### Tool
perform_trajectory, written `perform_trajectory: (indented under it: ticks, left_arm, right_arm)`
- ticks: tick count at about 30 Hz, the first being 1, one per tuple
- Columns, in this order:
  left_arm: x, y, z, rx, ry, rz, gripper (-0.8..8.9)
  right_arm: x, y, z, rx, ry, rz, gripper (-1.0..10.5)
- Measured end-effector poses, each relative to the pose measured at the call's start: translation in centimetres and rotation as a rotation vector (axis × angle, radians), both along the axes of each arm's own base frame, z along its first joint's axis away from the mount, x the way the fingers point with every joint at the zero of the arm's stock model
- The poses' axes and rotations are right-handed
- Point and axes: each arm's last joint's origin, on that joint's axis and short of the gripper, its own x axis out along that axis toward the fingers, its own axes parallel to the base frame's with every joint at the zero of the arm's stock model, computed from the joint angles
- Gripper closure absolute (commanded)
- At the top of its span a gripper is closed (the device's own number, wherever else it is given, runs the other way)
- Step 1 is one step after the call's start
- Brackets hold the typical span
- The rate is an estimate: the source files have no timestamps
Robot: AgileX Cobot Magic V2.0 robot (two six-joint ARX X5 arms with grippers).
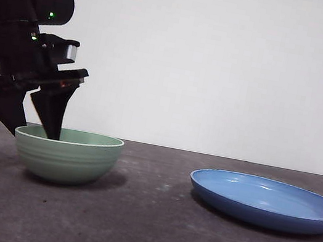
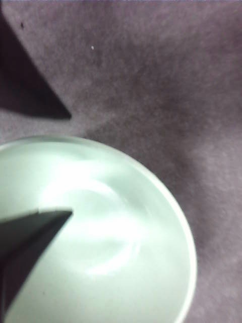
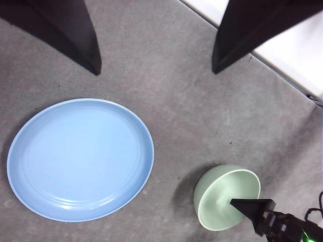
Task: Place the green bowl on the blue plate
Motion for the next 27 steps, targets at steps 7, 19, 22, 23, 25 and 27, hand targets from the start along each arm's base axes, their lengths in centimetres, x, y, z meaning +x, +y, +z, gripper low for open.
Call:
perform_trajectory:
  ticks: [7, 19, 22, 23, 25, 27]
  left_arm:
    - [-0.1, 0.0, -0.4, 0.012, 0.028, 0.0, 8.02]
    - [0.4, -0.4, 0.8, -0.007, 0.006, 0.014, 8.02]
    - [0.6, -1.0, 2.1, -0.021, -0.019, 0.014, 8.02]
    - [0.7, -1.4, 2.8, -0.031, -0.026, 0.011, 8.02]
    - [0.7, -2.3, 4.6, -0.06, -0.041, -0.01, 8.01]
    - [0.8, -3.4, 6.2, -0.092, -0.078, -0.035, 8.01]
  right_arm:
    - [0.1, 0.0, 0.1, 0.001, -0.012, 0.0, 6.0]
    - [0.1, 0.0, 0.1, 0.001, -0.014, 0.0, 6.0]
    - [0.1, 0.0, 0.1, 0.001, -0.014, 0.0, 6.0]
    - [0.1, 0.0, 0.1, 0.001, -0.014, 0.0, 6.0]
    - [0.1, 0.0, 0.1, 0.001, -0.014, 0.0, 6.0]
    - [0.1, 0.0, 0.1, 0.001, -0.014, 0.0, 6.0]
